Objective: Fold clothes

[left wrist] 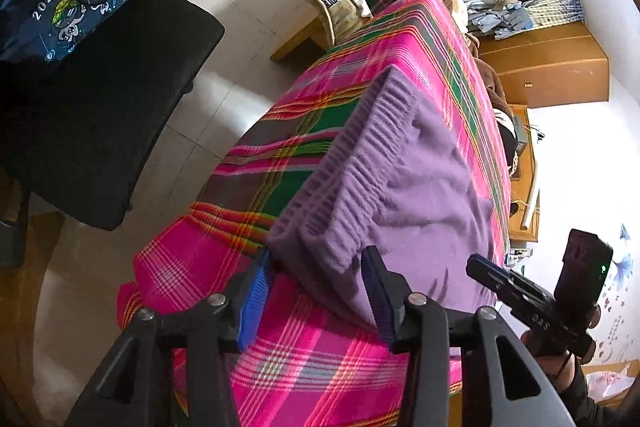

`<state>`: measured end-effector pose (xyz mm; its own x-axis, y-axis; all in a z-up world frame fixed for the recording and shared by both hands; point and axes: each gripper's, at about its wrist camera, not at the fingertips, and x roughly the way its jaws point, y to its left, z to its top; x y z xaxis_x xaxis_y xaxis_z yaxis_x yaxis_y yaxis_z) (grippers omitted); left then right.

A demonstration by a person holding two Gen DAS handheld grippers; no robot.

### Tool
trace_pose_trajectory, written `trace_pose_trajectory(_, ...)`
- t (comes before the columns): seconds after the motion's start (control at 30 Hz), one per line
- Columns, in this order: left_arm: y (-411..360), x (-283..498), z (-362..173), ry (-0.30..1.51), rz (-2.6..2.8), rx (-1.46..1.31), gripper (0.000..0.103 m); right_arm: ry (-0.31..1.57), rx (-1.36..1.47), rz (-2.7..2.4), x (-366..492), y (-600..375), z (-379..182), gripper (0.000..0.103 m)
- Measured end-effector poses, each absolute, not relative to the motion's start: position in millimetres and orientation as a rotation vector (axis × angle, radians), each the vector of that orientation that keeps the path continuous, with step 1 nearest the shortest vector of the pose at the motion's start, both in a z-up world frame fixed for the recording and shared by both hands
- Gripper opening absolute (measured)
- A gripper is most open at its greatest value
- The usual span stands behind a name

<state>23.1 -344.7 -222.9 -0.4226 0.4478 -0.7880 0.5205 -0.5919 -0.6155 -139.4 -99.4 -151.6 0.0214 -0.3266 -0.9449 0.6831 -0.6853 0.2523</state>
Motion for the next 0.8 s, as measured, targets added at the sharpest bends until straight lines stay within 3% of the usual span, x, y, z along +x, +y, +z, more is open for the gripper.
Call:
trace_pose_trajectory(0.23, -345.6, 15.2, -232.2, 1.406, -2.191, 1.668, 0.045, 0.388, 1.579, -1.747, -137.3, -103.5, -155.0, 0.022)
trace_pose_trajectory(0.6, -344.5, 17.3, -219.0, 1.378, -2.246, 1.608, 0.021, 0.377, 1.596, -1.753, -138.3, -102.8, -158.7, 0.022)
trace_pose_trajectory(0.8, -343.3, 15.4, -217.1, 1.369, -2.27, 1.595, 0.019, 0.377, 1.6, -1.745, -138.9, -105.0, -161.1, 0.022)
